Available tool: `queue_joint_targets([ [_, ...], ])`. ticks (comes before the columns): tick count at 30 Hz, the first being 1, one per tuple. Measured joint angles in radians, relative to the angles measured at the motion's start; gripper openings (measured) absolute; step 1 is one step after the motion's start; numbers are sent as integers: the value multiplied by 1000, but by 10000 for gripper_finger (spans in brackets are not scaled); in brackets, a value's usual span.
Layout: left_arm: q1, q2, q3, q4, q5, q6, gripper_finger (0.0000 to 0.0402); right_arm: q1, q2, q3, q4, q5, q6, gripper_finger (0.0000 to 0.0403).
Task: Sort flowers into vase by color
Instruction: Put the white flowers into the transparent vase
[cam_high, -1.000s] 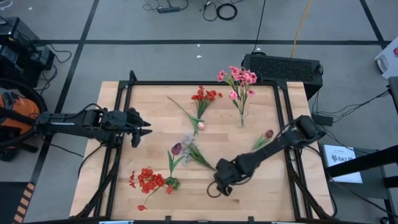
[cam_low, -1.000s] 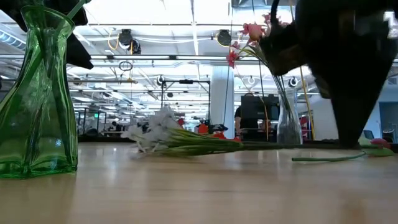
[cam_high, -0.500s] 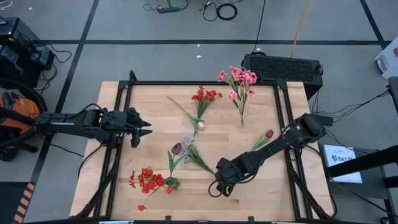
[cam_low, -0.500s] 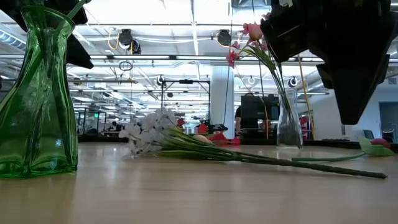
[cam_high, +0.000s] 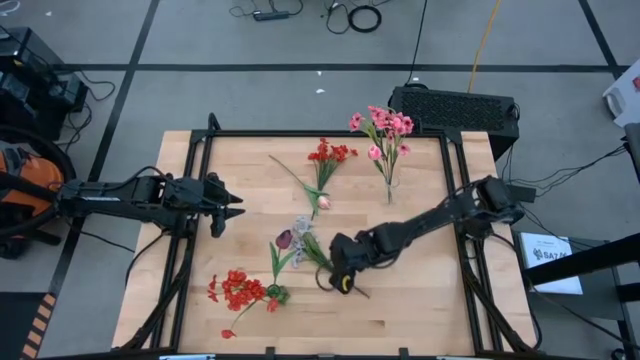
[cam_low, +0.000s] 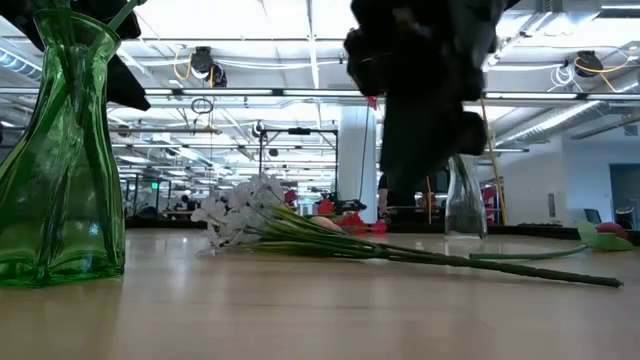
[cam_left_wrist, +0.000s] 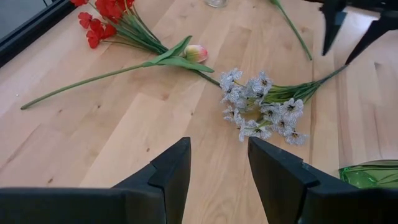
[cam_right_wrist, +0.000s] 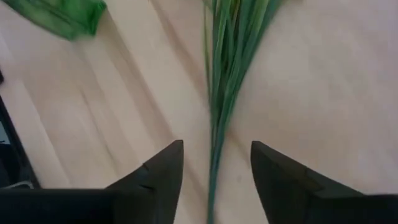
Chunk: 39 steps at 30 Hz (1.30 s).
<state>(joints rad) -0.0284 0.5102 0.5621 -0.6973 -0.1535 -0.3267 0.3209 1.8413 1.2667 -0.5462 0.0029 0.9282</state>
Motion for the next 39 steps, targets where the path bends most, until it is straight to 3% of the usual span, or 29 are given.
queue_joint_targets([
  [6, 0, 0, 0, 0, 0, 0, 168, -57, 0, 0, 27, -2, -94, 215],
  [11, 0, 0, 0, 0, 0, 0, 168, -75, 18, 2, 45, -2, -100, 225],
  [15, 0, 0, 0, 0, -2, 1, 168, -68, 90, 70, 35, -10, -122, 219],
  [22, 0, 0, 0, -1, -8, 2, 168, -73, 249, 240, -187, -6, -185, 206],
  [34, 0, 0, 0, -8, -11, 2, 168, -79, 328, 296, -152, 0, -152, 203],
  [39, 0, 0, 0, -8, -11, 2, 168, -79, 328, 296, -170, 2, -177, 144],
])
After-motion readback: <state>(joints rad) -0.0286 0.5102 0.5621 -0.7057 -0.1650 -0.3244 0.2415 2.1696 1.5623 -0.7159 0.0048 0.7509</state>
